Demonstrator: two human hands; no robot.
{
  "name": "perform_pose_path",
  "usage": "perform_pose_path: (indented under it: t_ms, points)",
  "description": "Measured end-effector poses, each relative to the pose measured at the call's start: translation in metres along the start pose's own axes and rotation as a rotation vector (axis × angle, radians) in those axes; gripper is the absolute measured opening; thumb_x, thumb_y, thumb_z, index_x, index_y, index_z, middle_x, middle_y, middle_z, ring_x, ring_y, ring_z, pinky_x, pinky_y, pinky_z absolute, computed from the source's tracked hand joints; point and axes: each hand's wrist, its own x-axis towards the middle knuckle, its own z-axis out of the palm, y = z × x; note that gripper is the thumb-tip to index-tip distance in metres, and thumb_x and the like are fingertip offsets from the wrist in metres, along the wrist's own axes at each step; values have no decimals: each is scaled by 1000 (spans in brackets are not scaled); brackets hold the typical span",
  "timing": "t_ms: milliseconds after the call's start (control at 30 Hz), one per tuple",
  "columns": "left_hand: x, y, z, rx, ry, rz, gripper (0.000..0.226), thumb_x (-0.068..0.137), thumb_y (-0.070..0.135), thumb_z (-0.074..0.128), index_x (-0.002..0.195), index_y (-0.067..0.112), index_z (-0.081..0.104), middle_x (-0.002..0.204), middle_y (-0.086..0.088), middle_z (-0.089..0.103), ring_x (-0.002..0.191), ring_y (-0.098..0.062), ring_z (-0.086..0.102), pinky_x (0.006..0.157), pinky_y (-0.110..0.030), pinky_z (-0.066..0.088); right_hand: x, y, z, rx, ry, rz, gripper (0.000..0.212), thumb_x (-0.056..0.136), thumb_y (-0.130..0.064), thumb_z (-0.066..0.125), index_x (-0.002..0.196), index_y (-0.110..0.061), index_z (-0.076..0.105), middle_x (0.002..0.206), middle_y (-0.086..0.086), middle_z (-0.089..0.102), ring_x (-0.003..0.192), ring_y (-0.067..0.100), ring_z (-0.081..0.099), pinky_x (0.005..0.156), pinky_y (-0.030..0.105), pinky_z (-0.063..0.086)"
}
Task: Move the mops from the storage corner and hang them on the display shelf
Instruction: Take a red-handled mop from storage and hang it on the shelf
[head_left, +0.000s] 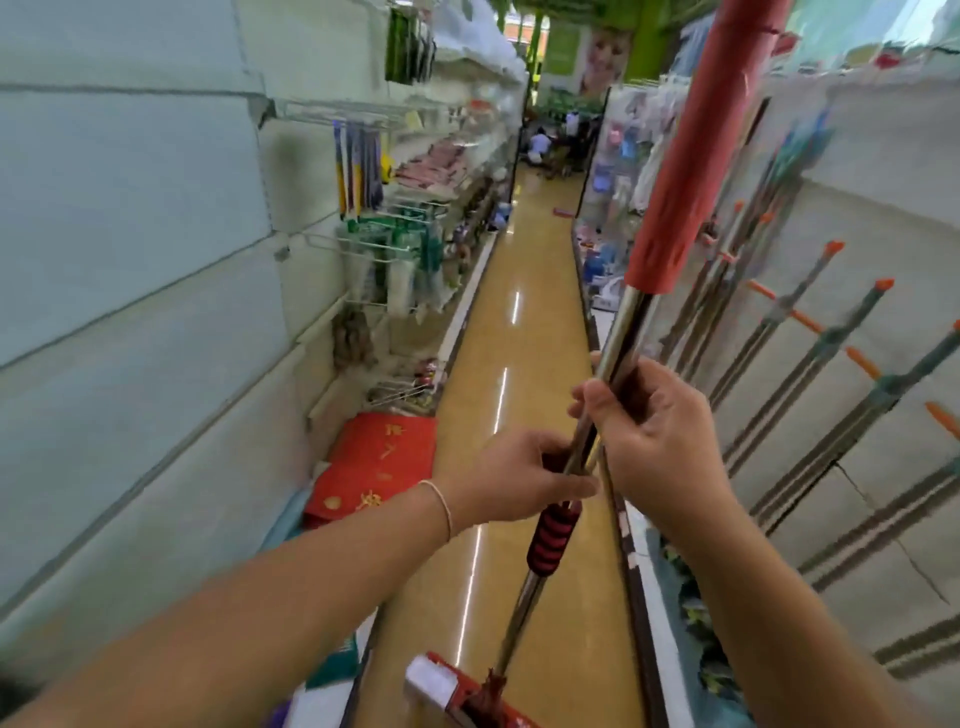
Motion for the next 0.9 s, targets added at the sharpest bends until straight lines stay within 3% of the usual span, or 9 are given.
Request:
perform_pose_path:
  t_ms: [100,200,267,433,533,600,733,900]
  points:
    - [19,5,-24,36,91,-25,23,88,25,72,91,2,69,72,-3,63,63,-9,57,64,-25,47,42,0,13,57,-74,-58,8,96,-22,60,89,-26,61,83,1,70,77,13,69,73,38,60]
    - [32,8,-46,79,237,-63,31,87,34,72,91,3,70,83,-16,69,74,-28,64,74,-44,54,79,-7,23,135,-162,-133,9,97,-17,59,89,-14,63,81,11,70,73,20,67,67,36,56]
    - [33,10,-60,112,323,-88,32,87,36,72,92,4,70,86,-17,70,81,-34,66,77,-48,55,99,-13,32,188,-232,-182,9,97,-16,58,90,-12,64,81,10,69,74,19,67,68,35,57]
    - [26,5,-95,117,532,-133,23,86,29,74,94,7,73,86,-9,74,81,-23,70,83,-44,57,134,-27,70,287,-364,-302,10,97,-15,59,90,-10,64,79,9,69,73,20,68,66,41,56]
    - [21,-8,-119,89,618,-144,21,84,28,76,87,8,74,81,-10,73,69,-14,62,70,-39,50,149,-35,101,330,-427,-355,9,97,-12,58,89,-11,63,77,5,68,72,17,68,67,43,57]
    - [17,-15,-136,99,664,-163,17,81,34,77,78,18,73,71,-4,68,65,-10,55,66,-35,43,159,-43,123,355,-457,-374,9,97,-11,58,89,-8,62,76,2,68,71,14,68,69,46,59]
    - [8,-13,-173,186,729,-220,32,72,50,74,63,21,62,56,8,50,58,-11,45,62,-32,34,181,-65,156,377,-544,-419,7,97,-11,56,92,-9,60,79,3,69,72,13,69,71,47,60]
    - [6,4,-215,353,786,-272,43,85,41,72,60,16,49,56,3,42,54,-14,38,57,-31,29,215,-97,180,399,-611,-490,9,98,-12,56,98,-5,60,81,5,70,71,11,71,73,43,61]
